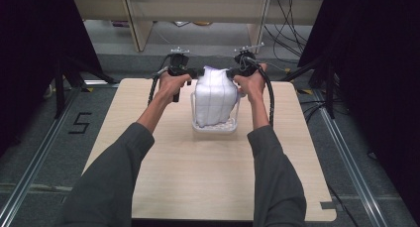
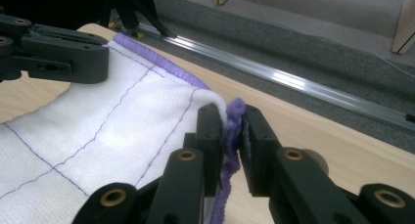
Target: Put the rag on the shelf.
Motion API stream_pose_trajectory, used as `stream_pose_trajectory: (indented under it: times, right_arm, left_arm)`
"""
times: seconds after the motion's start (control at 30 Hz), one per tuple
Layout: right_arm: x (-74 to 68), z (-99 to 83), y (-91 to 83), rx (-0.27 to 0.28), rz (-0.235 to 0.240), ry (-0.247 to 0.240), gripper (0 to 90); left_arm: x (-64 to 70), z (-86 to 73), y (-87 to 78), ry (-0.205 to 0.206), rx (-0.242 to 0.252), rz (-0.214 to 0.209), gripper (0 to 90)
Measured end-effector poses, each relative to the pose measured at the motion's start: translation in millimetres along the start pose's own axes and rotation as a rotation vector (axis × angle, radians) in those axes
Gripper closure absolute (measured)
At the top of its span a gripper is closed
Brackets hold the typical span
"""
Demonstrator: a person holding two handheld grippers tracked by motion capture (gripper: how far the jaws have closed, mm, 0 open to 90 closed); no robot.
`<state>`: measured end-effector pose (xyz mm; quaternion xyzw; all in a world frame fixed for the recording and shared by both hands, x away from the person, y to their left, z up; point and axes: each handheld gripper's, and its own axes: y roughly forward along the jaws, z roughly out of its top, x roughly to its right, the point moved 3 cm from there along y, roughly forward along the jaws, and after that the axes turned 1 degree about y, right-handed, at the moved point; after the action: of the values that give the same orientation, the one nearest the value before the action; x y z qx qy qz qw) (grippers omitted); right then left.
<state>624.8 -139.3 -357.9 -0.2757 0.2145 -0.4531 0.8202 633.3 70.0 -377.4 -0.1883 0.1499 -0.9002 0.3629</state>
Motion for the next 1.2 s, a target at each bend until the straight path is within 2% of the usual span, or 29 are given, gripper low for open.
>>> stream_pose_trajectory:
  times: [0.03,0.07,0.1,0.13,0.27,0.47,0.57,0.63,0.67,0.7,0.77,0.8,0.83,0.87,0.97,1.1,1.2]
  right_arm:
    - [1.0,-0.3,2.5,0.014,-0.012,-0.014,76.1]
    - [1.9,-0.8,2.8,-0.002,-0.024,-0.02,73.3]
    - [1.6,-1.6,2.7,-0.021,-0.028,0.0,69.3]
    - [3.6,-1.7,3.5,-0.017,-0.034,0.002,66.4]
    - [6.2,-1.9,0.9,-0.014,-0.045,0.026,59.8]
    - [10.3,1.1,-14.1,0.022,-0.057,0.035,56.3]
    - [12.2,0.2,-21.5,0.04,-0.048,0.039,55.8]
    - [14.0,-1.6,-26.0,0.05,-0.055,0.048,55.3]
    - [16.8,-2.8,-27.4,0.059,-0.056,0.033,55.0]
    - [16.6,-4.5,-29.7,0.051,-0.053,0.058,54.6]
    - [19.0,-8.5,-32.5,0.043,-0.057,0.061,54.1]
    - [21.5,-10.3,-32.9,0.046,-0.06,0.043,53.8]
    - [21.6,-12.6,-34.8,0.038,-0.058,0.055,53.6]
    - [22.3,-14.8,-36.6,0.029,-0.06,0.05,53.3]
    - [23.2,-20.4,-40.6,0.031,-0.047,0.049,52.1]
    - [23.6,-25.5,-47.6,0.035,-0.047,0.062,51.0]
    - [21.8,-28.4,-55.0,0.052,-0.036,0.063,49.3]
  left_arm:
    - [-0.7,-1.4,-0.7,-0.004,-0.01,-0.004,83.6]
    - [-1.4,-3.2,-1.2,-0.007,-0.017,-0.006,83.2]
    - [-2.2,-4.7,-1.7,-0.007,-0.029,-0.008,82.2]
    - [-3.0,-5.8,-2.4,-0.015,-0.038,-0.01,79.5]
    - [-8.2,-7.6,-9.0,-0.047,-0.025,0.011,68.1]
    - [-16.4,-10.9,-22.6,-0.06,-0.032,0.02,65.5]
    - [-20.0,-12.9,-29.5,-0.063,-0.034,0.029,64.3]
    - [-22.7,-13.7,-34.3,-0.078,-0.027,0.031,63.7]
    - [-23.7,-14.2,-36.9,-0.08,-0.024,0.03,63.3]
    - [-24.0,-14.8,-39.3,-0.082,-0.023,0.025,63.1]
    - [-24.5,-16.1,-44.2,-0.08,-0.027,0.023,62.0]
    - [-25.1,-16.8,-46.4,-0.078,-0.035,0.026,60.8]
    - [-25.1,-17.6,-48.6,-0.078,-0.045,0.036,59.2]
    - [-24.9,-18.5,-50.7,-0.063,-0.053,0.045,58.0]
    - [-22.8,-22.1,-57.0,-0.039,-0.066,0.033,55.7]
    - [-20.3,-27.4,-63.8,-0.037,-0.083,0.033,50.3]
    - [-18.6,-30.0,-70.7,-0.042,-0.074,0.023,48.6]
